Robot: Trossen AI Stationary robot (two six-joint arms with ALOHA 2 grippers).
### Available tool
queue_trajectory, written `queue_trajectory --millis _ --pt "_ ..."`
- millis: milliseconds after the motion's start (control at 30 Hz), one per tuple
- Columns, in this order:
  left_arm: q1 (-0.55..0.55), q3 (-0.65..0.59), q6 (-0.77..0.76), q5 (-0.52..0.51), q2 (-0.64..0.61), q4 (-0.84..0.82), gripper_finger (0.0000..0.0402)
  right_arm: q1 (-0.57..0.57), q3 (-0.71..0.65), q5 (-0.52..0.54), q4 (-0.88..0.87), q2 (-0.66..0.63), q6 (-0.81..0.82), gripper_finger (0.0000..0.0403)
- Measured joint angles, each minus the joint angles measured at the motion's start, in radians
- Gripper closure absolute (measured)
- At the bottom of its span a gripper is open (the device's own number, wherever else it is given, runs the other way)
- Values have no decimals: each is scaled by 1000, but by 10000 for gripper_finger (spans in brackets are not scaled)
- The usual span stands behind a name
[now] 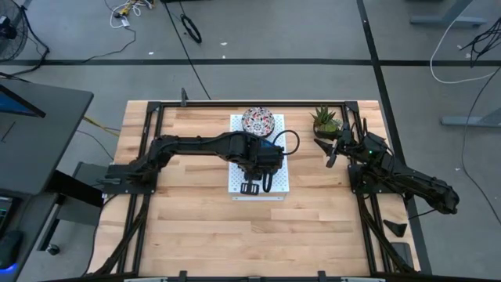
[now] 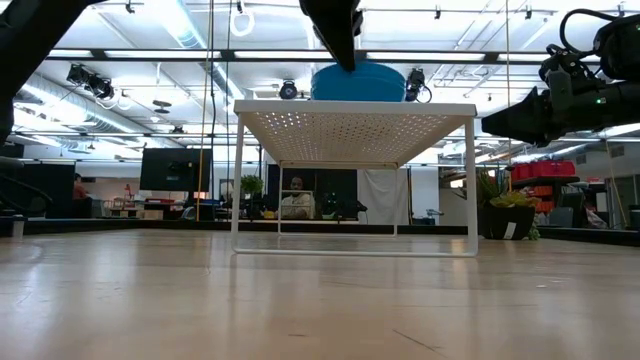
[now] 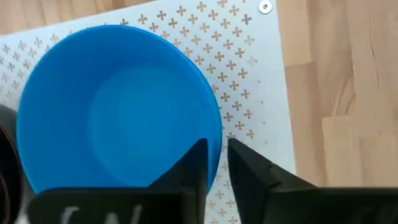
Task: Pick & Place Mini bowls
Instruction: Stack the blue bowl on top of the other blue bowl on the shelf
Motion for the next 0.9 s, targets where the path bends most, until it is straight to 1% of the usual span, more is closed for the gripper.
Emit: queue_trajectory --millis 267,400,567,667,800,900 --pt "-17 0 -72 2 -1 -28 265 0 0 0 0 0 0 234" --pt "-21 0 -66 3 -10 -26 243 0 0 0 0 0 0 234" --pt "-17 2 -58 -70 -46 -9 242 0 0 0 0 0 0 234" --pt "-7 2 -42 -77 -68 15 246 0 0 0 0 0 0 234" --pt "18 3 -39 -111 -74 78 248 0 0 0 0 0 0 234" --pt "40 -14 -17 -104 -66 106 248 0 0 0 0 0 0 234"
